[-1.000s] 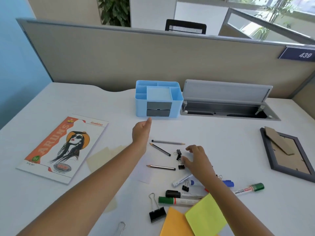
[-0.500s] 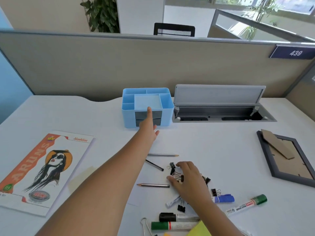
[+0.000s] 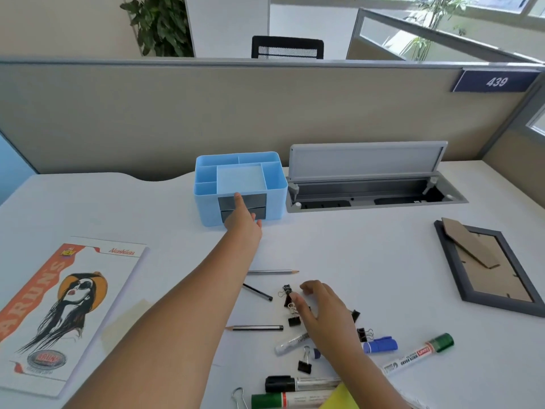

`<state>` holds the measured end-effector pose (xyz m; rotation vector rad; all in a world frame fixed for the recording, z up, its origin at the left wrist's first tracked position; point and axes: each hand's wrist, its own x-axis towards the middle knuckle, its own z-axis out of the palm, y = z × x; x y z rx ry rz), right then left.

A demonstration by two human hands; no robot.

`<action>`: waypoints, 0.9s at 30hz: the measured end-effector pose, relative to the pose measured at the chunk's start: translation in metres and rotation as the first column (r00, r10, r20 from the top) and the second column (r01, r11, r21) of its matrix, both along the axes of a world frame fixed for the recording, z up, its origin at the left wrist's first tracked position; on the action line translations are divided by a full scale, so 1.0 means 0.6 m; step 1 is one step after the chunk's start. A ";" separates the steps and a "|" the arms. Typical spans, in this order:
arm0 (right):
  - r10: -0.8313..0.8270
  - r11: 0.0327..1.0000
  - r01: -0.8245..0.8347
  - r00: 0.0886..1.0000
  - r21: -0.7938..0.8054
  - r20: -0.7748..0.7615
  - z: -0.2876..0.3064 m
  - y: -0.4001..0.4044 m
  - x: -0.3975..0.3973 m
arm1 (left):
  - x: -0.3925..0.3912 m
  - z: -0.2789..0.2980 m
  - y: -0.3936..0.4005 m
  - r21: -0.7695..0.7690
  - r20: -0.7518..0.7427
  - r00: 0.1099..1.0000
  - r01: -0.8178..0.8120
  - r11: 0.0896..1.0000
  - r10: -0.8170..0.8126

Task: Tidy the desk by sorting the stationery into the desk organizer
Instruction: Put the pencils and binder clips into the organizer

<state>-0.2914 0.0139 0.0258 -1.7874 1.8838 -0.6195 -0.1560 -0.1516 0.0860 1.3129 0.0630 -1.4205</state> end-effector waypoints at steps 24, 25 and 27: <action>-0.005 0.999 0.005 1.000 -0.038 -0.002 -0.010 0.004 -0.001 | -0.004 -0.020 0.021 -0.140 -0.333 0.942 -0.091 0.986 0.040; -0.008 0.999 0.007 1.000 -0.040 -0.006 -0.010 0.003 -0.001 | -0.004 -0.022 0.026 -0.139 -0.342 0.939 -0.095 0.986 0.042; -0.012 0.998 0.012 1.000 -0.054 -0.010 -0.011 0.003 0.000 | -0.004 -0.027 0.037 -0.137 -0.357 0.933 -0.094 0.986 0.039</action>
